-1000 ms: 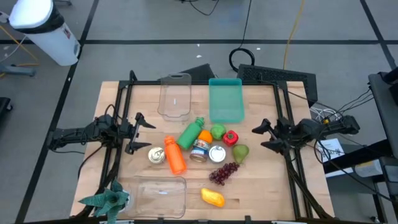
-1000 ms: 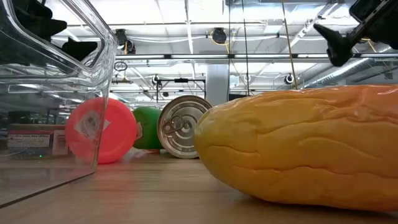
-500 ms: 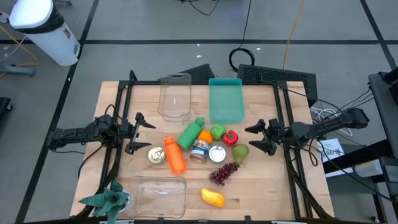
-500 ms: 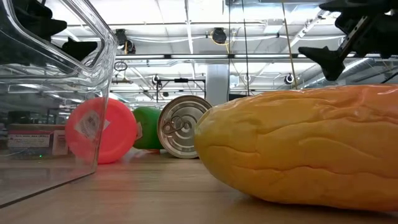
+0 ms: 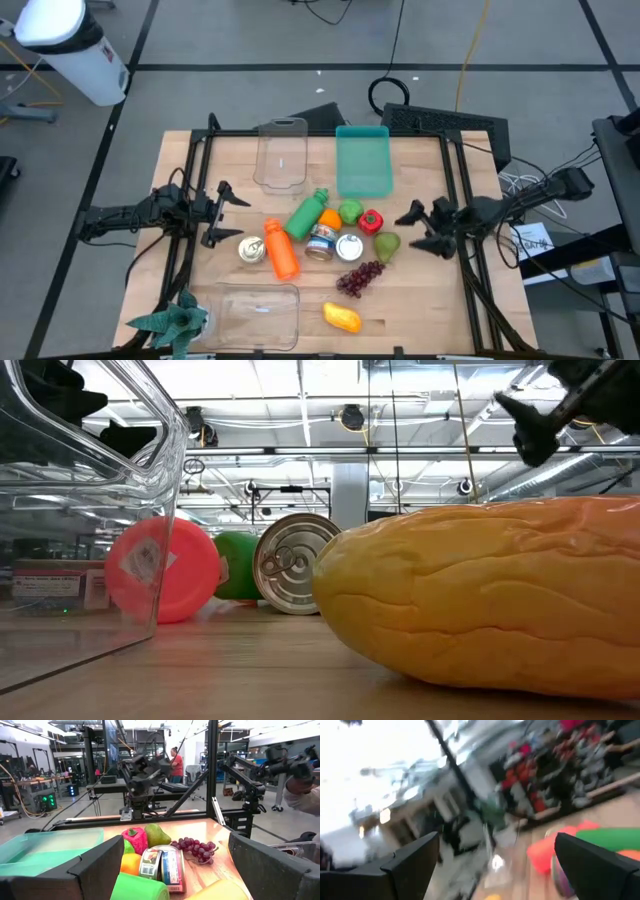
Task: Pick & Place Food Item
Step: Put the green pear into the top transparent bin
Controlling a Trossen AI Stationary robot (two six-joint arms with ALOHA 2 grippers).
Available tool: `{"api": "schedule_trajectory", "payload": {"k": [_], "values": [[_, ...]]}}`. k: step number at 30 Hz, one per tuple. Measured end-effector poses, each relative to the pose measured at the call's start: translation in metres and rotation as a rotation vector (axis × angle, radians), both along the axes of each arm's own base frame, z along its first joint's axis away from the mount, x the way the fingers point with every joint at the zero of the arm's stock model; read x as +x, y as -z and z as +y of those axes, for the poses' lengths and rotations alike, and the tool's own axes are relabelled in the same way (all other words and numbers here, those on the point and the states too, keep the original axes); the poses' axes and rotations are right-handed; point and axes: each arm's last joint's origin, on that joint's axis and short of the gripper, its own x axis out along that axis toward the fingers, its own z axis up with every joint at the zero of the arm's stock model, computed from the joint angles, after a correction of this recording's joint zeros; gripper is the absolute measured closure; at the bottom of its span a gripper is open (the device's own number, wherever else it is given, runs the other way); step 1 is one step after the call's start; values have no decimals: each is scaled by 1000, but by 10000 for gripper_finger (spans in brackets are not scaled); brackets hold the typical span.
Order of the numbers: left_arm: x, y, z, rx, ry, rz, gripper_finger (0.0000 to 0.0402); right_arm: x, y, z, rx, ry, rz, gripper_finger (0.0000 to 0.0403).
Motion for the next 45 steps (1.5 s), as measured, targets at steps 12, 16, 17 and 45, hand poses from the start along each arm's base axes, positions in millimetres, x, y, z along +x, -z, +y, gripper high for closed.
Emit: {"api": "schedule_trajectory", "payload": {"k": [12, 16, 17, 45], "values": [[0, 0, 0, 0, 0, 1, 36, 48, -35, 46, -382, 207, 655, 23], [0, 0, 0, 0, 0, 0, 36, 52, -3, 49, -420, 265, 916, 23], [0, 0, 0, 0, 0, -1, 36, 53, 3, 49, -410, 284, 963, 23], [0, 0, 0, 0, 0, 0, 36, 50, 81, 40, -204, 374, 909, 54]]}}
